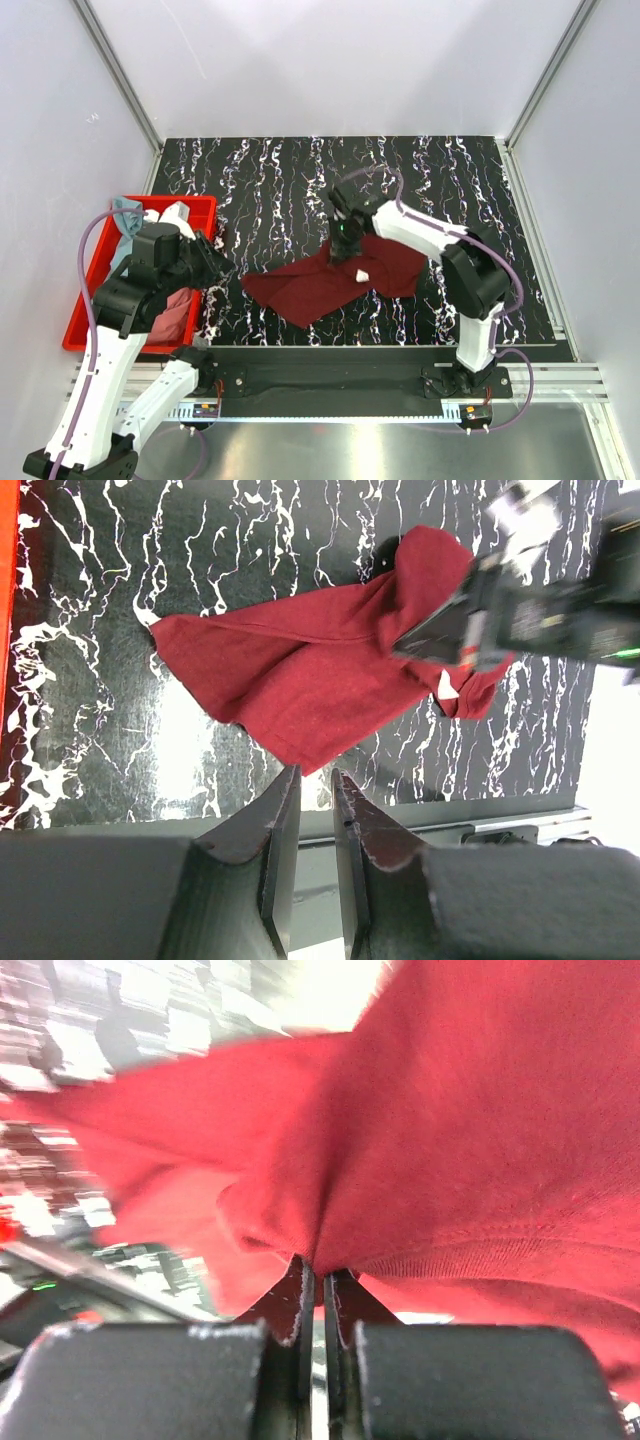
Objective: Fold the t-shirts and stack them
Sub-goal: Flatten the tshirt out
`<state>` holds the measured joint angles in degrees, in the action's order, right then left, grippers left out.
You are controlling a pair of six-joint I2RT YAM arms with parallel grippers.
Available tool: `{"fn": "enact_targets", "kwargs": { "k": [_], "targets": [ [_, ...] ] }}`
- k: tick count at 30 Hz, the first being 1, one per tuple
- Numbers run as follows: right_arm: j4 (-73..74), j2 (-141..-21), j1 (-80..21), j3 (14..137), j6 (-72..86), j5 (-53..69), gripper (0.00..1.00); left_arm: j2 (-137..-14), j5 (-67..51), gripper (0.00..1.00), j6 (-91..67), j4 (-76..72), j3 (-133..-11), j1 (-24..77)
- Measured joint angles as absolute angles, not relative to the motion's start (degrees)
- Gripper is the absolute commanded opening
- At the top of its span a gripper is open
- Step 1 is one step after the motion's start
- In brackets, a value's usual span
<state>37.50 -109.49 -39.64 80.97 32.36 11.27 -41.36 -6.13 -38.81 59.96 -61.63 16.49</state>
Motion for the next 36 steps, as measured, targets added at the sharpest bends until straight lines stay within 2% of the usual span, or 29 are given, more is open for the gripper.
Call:
{"fn": "enact_targets", "kwargs": {
  "k": [3,6,11,13,15,16,17,20,24,32,36],
  "targets": [
    [42.7,-106.1,-39.6,91.1,31.9,10.2,0.00,-41.4,-6.1,0.26,-38.3,60.1,-61.8,16.5],
    [47.0,-103.7,-39.5,110.7,30.5,10.0,0.00,-41.5,-6.1,0.35,-37.3,60.3,-62.9,16.5],
    [47.1,-102.5,-39.3,144.9,30.3,13.7,0.00,-41.1,-5.6,0.43,-35.6,60.3,-66.9,16.5],
    [43.3,-98.7,-39.2,149.8,31.7,16.9,0.00,-40.2,-5.0,0.50,-34.9,60.4,-68.4,16.5],
    [39.2,-93.6,-39.2,148.5,33.6,19.3,0.00,-38.8,-4.4,0.55,-34.3,60.4,-69.8,16.5],
    [35.7,-90.3,-39.2,145.8,34.5,20.5,0.00,-37.6,-4.0,0.63,-34.1,60.5,-70.4,16.5],
    [34.1,-88.3,-39.2,144.2,35.1,21.1,0.00,-36.3,-3.8,0.66,-33.7,60.5,-71.0,16.5],
    [29.3,-84.1,-39.2,141.4,36.8,23.5,0.00,-33.1,-3.8,0.70,-33.2,60.4,-72.0,16.5],
    [29.4,-83.0,-39.2,137.1,37.1,23.2,0.02,-31.2,-3.6,0.70,-32.8,61.2,-72.4,16.5],
    [44.3,-71.4,-34.6,98.3,37.3,13.0,0.03,-30.5,-2.8,0.71,-31.2,65.1,-72.4,16.5],
    [50.4,-72.7,-33.5,93.8,38.3,13.8,0.04,-30.6,-2.8,0.71,-29.8,66.1,-72.1,16.5]
  ]
}}
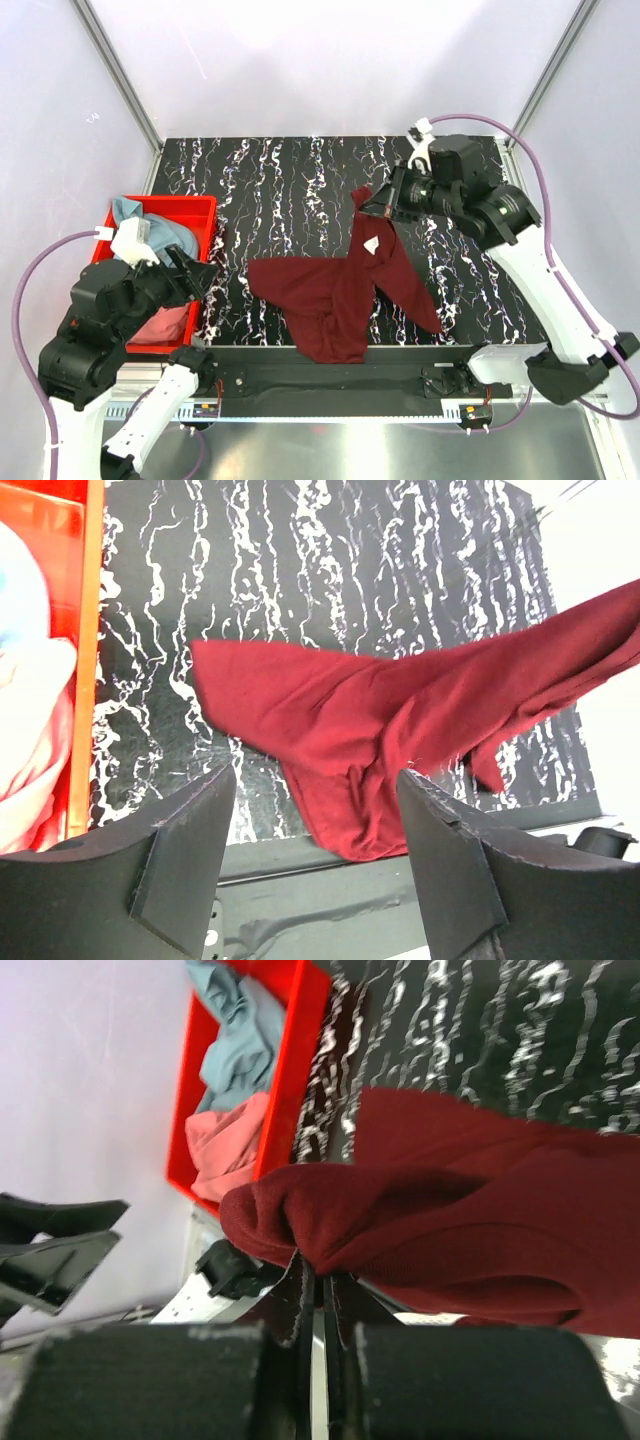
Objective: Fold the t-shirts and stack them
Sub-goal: Flatten the tshirt out
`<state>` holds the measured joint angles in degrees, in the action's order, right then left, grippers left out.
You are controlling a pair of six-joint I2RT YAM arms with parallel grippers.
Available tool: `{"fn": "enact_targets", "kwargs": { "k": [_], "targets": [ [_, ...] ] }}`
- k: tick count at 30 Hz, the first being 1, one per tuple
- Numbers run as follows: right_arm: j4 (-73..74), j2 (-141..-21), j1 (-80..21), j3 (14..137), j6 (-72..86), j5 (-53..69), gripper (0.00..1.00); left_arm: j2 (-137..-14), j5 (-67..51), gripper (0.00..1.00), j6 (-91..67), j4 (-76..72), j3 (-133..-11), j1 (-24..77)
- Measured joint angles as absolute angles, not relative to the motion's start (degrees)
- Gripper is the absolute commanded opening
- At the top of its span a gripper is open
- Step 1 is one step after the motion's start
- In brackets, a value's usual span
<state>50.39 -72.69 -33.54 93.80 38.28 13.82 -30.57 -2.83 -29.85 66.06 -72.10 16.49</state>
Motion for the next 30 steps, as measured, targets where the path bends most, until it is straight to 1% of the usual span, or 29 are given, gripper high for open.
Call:
{"fn": "enact_targets", "kwargs": {
  "k": [4,7,10,11,12,14,15,17,19,21,24,26,30],
  "targets": [
    [48.7,-77.0,-33.5,97.2,39.6,19.6,0.04,-31.4,-3.1,0.71,-28.9,66.1,-71.3,16.5],
    [47.5,-81.9,-33.3,103.7,40.2,22.7,0.04,-32.5,-3.6,0.70,-28.4,65.6,-70.2,16.5],
    [44.1,-85.9,-29.8,108.8,41.1,26.8,0.06,-33.6,-4.5,0.69,-28.5,64.3,-68.6,16.5],
    [43.3,-86.4,-28.1,109.1,41.5,27.6,0.09,-34.1,-5.0,0.68,-28.5,63.6,-67.7,16.5],
    [42.6,-86.9,-25.4,109.1,41.8,28.8,0.17,-34.5,-5.5,0.68,-28.6,62.8,-66.5,16.5],
    [42.0,-88.3,-19.3,108.9,41.9,31.0,0.28,-35.4,-6.6,0.67,-29.0,61.6,-64.0,16.5],
    [41.7,-89.2,-15.9,108.5,41.4,31.6,0.41,-35.9,-7.4,0.66,-29.5,60.8,-62.5,16.5],
    [41.8,-92.0,-9.3,107.5,39.5,32.6,0.55,-37.2,-8.7,0.66,-30.1,59.8,-60.1,16.5],
    [43.5,-95.7,-4.6,107.2,35.9,31.6,0.61,-38.6,-9.9,0.66,-30.7,58.7,-57.9,16.6],
    [47.1,-100.0,-1.8,107.4,31.9,28.8,0.62,-39.7,-10.8,0.66,-31.5,57.3,-56.3,17.3],
    [52.0,-103.7,-1.1,104.8,26.7,24.3,0.63,-42.1,-11.1,0.66,-33.0,54.6,-54.2,20.5],
    [54.2,-102.5,-1.6,99.3,25.0,23.0,0.63,-44.2,-10.9,0.66,-34.1,52.4,-53.4,23.9],
    [54.4,-92.8,-3.4,82.8,24.4,23.2,0.62,-51.1,-10.5,0.66,-37.2,46.8,-52.2,31.6]
  ]
}}
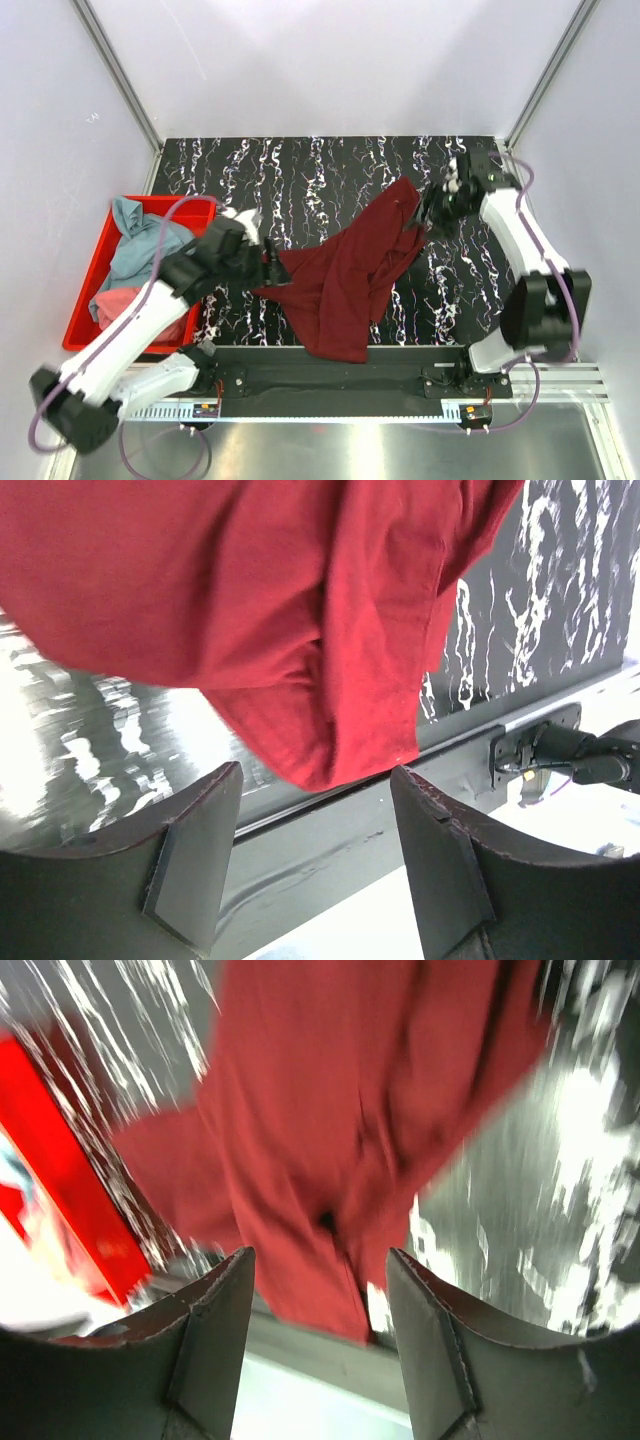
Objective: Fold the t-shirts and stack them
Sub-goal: Flatten the tshirt out
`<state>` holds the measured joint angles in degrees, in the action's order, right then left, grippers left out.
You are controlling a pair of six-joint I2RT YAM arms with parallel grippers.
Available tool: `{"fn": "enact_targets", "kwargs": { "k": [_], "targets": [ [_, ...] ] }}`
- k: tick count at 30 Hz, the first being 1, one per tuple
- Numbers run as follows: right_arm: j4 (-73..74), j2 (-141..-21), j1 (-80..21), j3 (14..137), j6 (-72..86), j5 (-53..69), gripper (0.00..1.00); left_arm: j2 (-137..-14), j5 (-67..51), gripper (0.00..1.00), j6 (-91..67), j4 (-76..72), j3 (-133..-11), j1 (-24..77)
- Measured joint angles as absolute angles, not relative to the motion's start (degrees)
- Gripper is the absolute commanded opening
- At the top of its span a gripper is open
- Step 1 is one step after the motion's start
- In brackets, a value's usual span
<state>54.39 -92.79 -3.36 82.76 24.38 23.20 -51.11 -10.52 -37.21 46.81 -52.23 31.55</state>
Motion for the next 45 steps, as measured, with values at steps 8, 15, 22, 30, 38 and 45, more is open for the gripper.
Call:
{"fn": "enact_targets", "kwargs": {
  "k": [8,15,22,30,38,45],
  "targets": [
    [51.6,-78.5,-9.7,58.0,27.6,23.2,0.63,-72.4,-9.8,0.71,-40.7,39.4,-52.7,43.6],
    [48.9,-82.7,-9.4,57.1,29.0,22.7,0.58,-79.3,-10.8,0.62,-43.0,35.7,-52.6,46.1],
    [44.3,-95.6,-6.3,72.7,28.2,20.6,0.50,-79.2,-10.8,0.62,-43.5,34.4,-52.6,46.3],
    [43.6,-110.7,-3.0,85.7,24.7,18.5,0.48,-74.9,-10.0,0.62,-42.5,35.6,-52.0,46.3],
    [44.9,-113.3,-3.0,86.5,23.7,16.5,0.45,-73.2,-8.4,0.62,-39.5,38.2,-52.1,46.0],
    [45.1,-114.7,-3.0,86.4,23.6,15.6,0.44,-73.2,-8.4,0.62,-37.4,39.7,-53.0,44.6]
  ]
}}
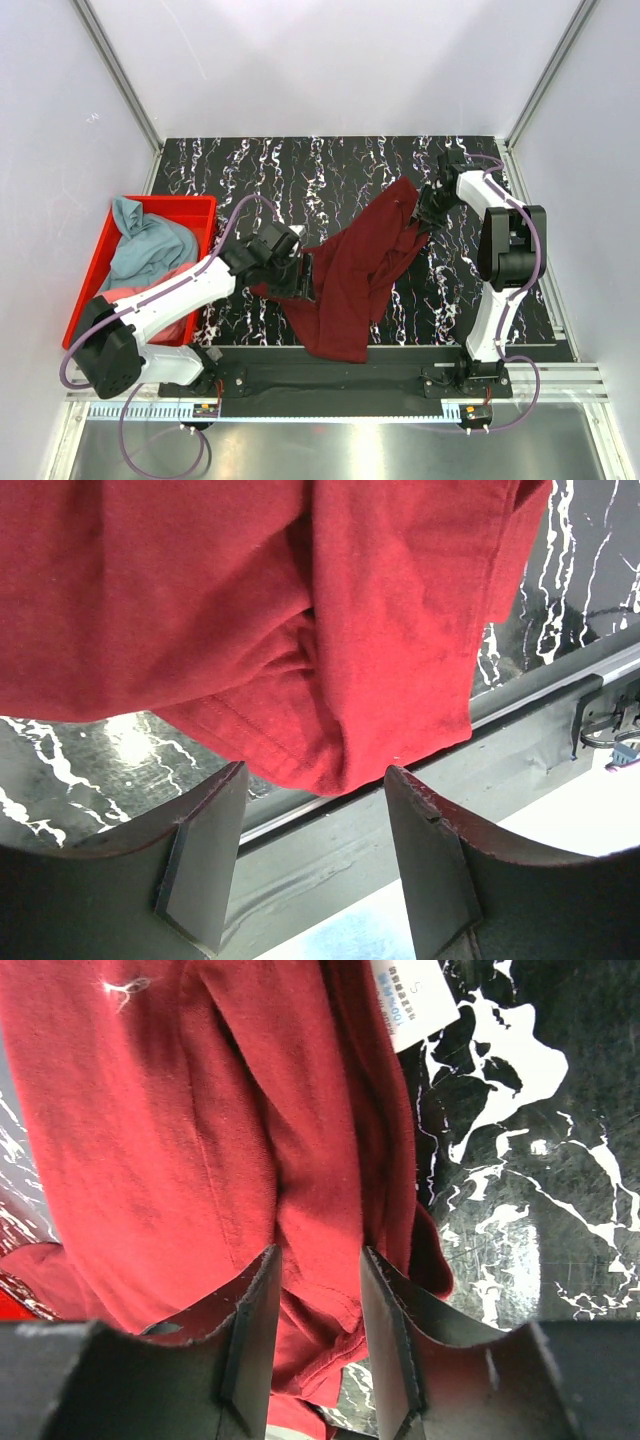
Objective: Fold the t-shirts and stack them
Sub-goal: Flatten the tshirt out
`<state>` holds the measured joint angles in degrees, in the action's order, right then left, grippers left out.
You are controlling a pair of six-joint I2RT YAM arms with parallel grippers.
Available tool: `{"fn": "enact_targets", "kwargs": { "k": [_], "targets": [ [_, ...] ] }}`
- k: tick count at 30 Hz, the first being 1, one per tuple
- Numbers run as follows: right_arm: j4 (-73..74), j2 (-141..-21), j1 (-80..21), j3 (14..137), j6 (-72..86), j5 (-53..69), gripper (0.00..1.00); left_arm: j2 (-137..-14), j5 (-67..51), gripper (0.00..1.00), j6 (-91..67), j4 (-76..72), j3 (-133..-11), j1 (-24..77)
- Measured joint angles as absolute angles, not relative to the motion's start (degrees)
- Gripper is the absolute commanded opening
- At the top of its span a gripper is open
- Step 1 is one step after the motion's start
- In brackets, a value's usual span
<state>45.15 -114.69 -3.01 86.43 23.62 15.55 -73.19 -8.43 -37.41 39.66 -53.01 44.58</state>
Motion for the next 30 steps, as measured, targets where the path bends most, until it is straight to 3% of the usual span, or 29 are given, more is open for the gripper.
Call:
{"fn": "enact_targets", "kwargs": {
  "k": [6,12,15,19,23,30],
  "targets": [
    [45.2,-114.9,-3.0,85.4,22.8,14.4,0.41,-73.2,-8.5,0.61,-36.3,40.7,-53.3,43.3],
    [43.8,-117.4,-3.1,85.0,22.9,16.2,0.12,-73.2,-8.8,0.61,-35.7,41.2,-54.0,43.0],
    [43.2,-118.0,-3.6,85.0,24.2,18.7,0.06,-73.2,-8.7,0.60,-35.6,42.1,-54.8,43.0],
    [42.6,-116.2,-4.9,85.4,29.3,24.3,0.03,-72.7,-8.1,0.61,-35.3,43.9,-56.2,42.7],
    [41.8,-110.8,-7.8,89.8,38.5,29.5,0.00,-69.7,-6.7,0.70,-34.9,45.3,-57.3,42.2],
    [32.8,-95.3,-9.8,93.3,57.7,34.2,0.00,-64.6,-2.9,0.72,-36.5,47.1,-58.8,42.1]
  ]
}}
